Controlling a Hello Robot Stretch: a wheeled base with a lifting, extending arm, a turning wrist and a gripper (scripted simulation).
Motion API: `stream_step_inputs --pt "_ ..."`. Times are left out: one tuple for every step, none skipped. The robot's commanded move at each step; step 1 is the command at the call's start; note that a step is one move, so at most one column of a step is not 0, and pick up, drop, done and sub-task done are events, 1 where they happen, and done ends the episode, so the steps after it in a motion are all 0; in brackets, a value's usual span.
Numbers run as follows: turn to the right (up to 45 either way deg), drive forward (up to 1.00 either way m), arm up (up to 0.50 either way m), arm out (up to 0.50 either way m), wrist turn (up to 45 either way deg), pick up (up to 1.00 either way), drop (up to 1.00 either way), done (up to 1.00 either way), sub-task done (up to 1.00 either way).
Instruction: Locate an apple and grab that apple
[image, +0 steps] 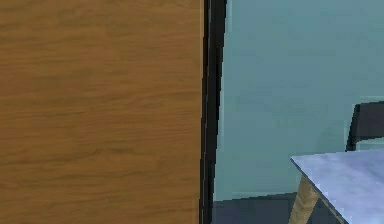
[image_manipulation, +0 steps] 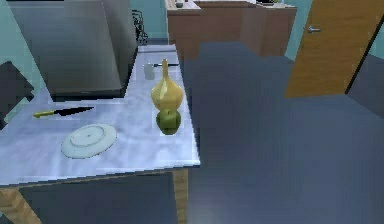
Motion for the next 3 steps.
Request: stream_step_inputs --pt "0.0 0.0 0.5 0.0 0.0 0.0 0.0 0.0 0.0" --pt "0.0 0.0 0.38 0.0 0.0 0.0 0.0 0.0 0.0" --pt "0.0 0.0 0.0 0.46 0.0 0.0 0.0 0.0 0.0"
